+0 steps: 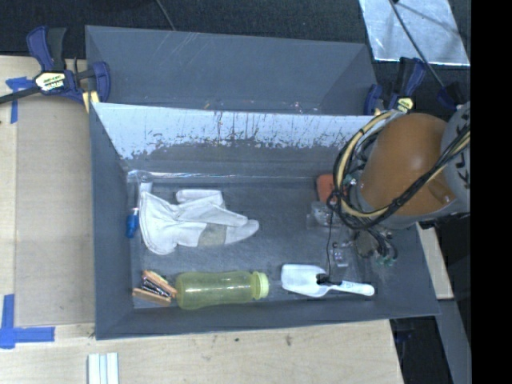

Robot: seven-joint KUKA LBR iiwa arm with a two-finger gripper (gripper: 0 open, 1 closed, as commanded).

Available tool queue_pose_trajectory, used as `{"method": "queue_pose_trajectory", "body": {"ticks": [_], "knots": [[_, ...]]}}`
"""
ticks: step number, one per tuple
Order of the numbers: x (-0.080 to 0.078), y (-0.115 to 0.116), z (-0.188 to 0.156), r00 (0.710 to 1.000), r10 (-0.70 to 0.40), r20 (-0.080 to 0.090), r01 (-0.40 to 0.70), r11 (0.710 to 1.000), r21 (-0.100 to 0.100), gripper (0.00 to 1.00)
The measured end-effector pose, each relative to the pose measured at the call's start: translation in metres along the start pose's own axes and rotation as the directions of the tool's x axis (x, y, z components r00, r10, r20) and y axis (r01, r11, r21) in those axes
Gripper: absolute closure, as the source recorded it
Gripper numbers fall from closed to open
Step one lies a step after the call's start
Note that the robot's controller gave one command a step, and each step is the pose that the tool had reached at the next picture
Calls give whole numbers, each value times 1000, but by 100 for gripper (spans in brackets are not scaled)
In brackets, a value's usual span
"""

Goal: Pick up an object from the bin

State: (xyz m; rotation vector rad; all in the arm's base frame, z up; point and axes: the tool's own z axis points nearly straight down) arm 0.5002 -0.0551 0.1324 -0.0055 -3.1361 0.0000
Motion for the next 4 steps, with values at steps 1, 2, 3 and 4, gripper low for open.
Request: {"method": "queue_pose_trajectory", "body": {"ticks": [1, 2, 3, 4], "knots": [[-2, 0, -5, 1000, -2, 8, 2, 1000, 1, 0], [16, -15, 64, 999, 38, 7, -38, 999, 0, 0], [15, -10, 29, 995, 94, 12, -94, 996, -1, 0], [15, -15, 62, 999, 41, 10, -41, 999, 0, 0]]}}
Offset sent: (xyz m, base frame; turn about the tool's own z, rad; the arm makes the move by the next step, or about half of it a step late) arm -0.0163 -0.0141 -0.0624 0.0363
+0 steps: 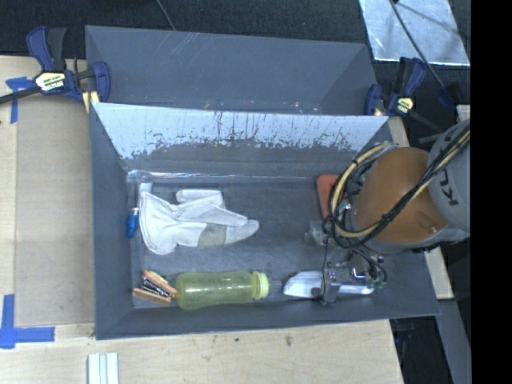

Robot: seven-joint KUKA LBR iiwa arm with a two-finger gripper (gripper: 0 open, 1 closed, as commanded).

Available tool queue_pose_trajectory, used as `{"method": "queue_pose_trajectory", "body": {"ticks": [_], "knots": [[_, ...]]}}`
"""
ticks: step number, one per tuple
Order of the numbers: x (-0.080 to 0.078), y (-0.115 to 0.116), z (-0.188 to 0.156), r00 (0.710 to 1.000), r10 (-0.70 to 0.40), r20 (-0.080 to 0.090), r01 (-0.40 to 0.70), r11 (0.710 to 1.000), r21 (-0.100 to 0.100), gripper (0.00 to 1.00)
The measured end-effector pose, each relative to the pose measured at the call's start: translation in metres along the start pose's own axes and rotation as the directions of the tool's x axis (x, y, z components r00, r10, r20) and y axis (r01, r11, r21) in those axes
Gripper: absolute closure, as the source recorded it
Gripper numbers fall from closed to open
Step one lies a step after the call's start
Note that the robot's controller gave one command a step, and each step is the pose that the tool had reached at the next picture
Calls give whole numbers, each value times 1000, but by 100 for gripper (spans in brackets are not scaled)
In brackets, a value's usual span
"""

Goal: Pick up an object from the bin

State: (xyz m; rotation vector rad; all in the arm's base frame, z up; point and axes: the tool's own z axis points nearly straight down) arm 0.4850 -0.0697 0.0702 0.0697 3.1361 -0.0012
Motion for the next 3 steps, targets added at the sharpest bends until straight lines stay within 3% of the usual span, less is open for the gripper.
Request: {"method": "queue_pose_trajectory", "body": {"ticks": [1, 2, 3], "knots": [[2, 6, 0, 986, 167, 1, -167, 986, 0, 0], [-1, 0, -1, 1000, 0, 4, 0, 1000, 0, 100], [-1, 0, -1, 1000, 0, 4, 0, 1000, 0, 100]]}}
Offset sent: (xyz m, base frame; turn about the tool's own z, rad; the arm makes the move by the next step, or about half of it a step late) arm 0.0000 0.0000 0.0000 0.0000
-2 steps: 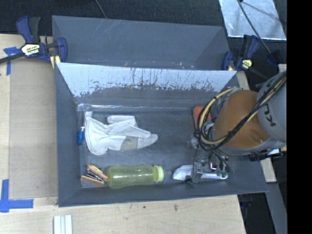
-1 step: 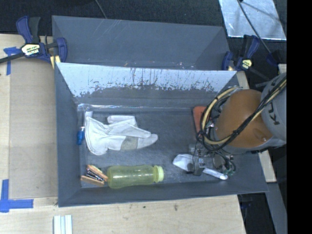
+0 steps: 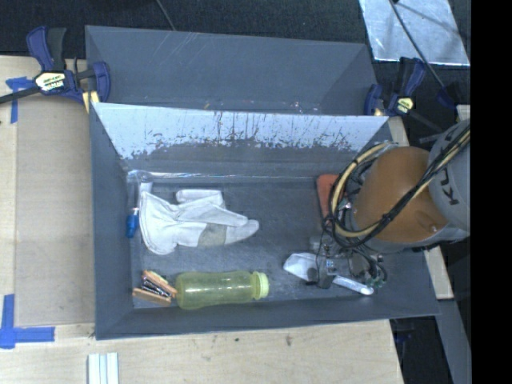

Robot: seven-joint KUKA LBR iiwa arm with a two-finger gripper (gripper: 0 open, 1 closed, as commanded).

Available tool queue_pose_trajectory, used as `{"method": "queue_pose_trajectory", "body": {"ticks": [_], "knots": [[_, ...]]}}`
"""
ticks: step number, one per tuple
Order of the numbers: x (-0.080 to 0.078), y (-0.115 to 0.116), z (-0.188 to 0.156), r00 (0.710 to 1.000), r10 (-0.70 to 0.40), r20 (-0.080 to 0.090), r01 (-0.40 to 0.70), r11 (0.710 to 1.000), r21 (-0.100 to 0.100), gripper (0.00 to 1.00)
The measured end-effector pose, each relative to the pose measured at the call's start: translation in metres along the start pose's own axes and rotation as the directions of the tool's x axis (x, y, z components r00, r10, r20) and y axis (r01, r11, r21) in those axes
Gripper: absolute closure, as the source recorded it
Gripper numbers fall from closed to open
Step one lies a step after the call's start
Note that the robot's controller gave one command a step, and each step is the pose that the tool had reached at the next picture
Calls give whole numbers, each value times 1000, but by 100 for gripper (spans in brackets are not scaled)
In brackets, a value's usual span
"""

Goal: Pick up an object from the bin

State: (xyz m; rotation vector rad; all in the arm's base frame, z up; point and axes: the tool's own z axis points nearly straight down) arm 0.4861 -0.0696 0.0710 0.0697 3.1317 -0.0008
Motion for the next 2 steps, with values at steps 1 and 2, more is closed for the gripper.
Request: {"method": "queue_pose_trajectory", "body": {"ticks": [1, 2], "knots": [[1, 0, -3, 1000, 0, -4, 0, 1000, 0, 100], [2, 0, -21, 1000, -1, -10, 1, 1000, -1, 100]]}}
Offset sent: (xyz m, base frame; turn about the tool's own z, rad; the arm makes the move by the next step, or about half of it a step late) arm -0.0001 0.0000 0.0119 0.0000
